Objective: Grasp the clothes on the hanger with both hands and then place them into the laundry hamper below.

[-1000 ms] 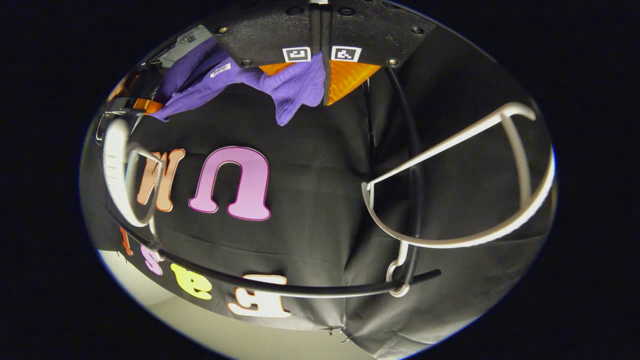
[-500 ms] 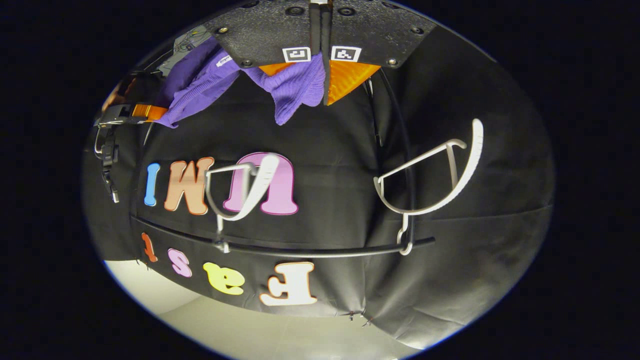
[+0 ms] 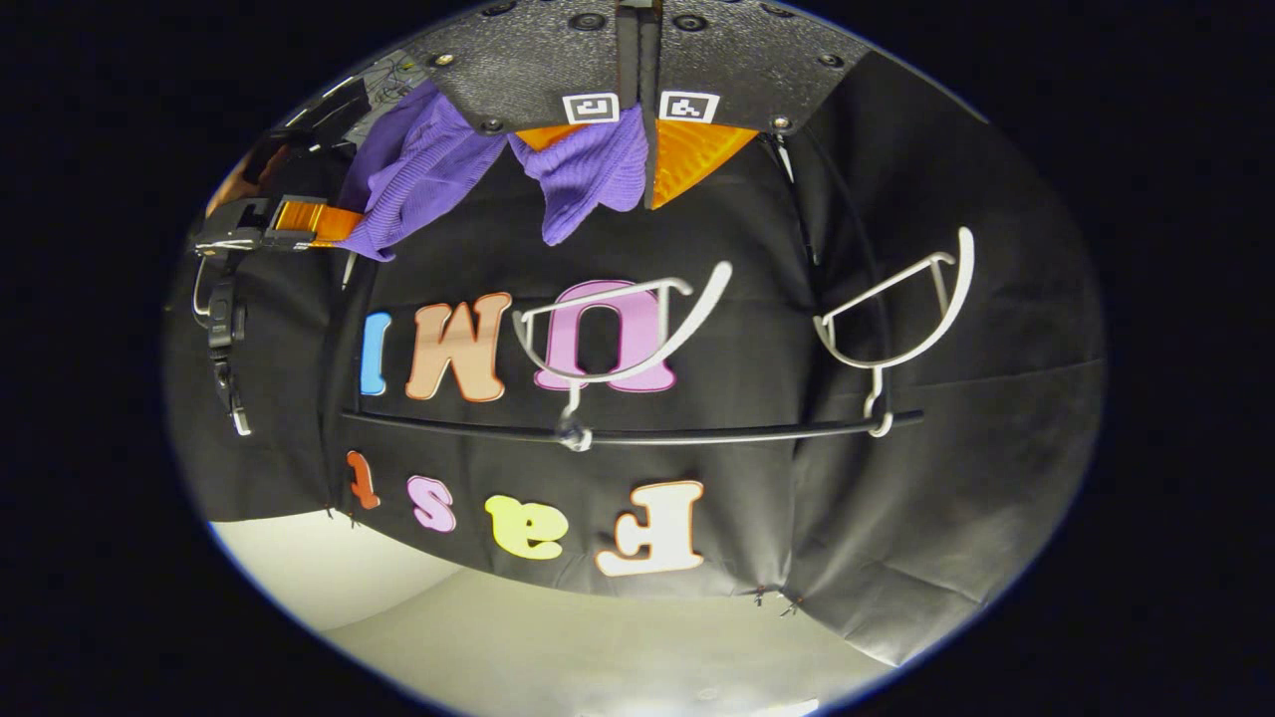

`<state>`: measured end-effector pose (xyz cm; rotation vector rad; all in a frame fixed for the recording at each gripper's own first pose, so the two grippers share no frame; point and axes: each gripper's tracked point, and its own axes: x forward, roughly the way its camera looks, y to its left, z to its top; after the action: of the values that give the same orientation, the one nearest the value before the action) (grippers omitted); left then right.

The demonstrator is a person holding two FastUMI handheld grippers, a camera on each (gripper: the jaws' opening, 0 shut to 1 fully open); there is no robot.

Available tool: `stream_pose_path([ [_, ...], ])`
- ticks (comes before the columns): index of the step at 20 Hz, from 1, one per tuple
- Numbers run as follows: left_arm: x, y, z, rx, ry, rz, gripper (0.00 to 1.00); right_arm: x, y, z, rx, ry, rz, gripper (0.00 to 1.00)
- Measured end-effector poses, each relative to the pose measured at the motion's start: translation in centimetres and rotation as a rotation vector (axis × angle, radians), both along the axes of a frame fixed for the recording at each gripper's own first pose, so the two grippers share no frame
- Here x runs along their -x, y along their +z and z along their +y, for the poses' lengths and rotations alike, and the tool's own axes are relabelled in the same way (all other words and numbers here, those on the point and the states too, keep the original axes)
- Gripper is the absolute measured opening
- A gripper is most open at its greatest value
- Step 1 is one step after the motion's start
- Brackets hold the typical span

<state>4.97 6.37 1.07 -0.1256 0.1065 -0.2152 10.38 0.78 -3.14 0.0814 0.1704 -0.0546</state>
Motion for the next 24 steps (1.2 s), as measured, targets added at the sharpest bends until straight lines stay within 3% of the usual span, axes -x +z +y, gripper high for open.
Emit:
stream_pose_path([
  [1,-0.1,0.6,-0.9,0.004,-0.015,-0.007,0.0,0.2,0.6,0.0,-0.007,-0.002,-0.009,0.05],
  [6,-2.4,2.9,-3.6,0.022,-0.071,-0.032,0.0,0.3,3.9,-0.7,-0.03,-0.04,-0.07,0.0],
  [12,-6.5,4.4,-5.7,0.04,-0.067,-0.053,0.01,-1.8,5.6,-0.2,-0.045,-0.049,-0.085,0.0],
  [19,-11.0,2.9,-8.7,0.048,-0.099,-0.04,0.01,-6.1,4.0,0.4,-0.048,-0.049,-0.052,0.01],
  [20,-11.6,2.2,-9.1,0.048,-0.11,-0.027,0.01,-6.7,3.4,0.3,-0.047,-0.049,-0.039,0.05],
  [21,-12.3,1.6,-9.3,0.045,-0.113,-0.018,0.01,-7.2,2.9,0.2,-0.048,-0.05,-0.029,0.0],
  [24,-13.7,-0.9,-9.8,0.024,-0.115,0.005,0.03,-8.4,1.0,0.2,-0.043,-0.048,0.008,0.01],
])
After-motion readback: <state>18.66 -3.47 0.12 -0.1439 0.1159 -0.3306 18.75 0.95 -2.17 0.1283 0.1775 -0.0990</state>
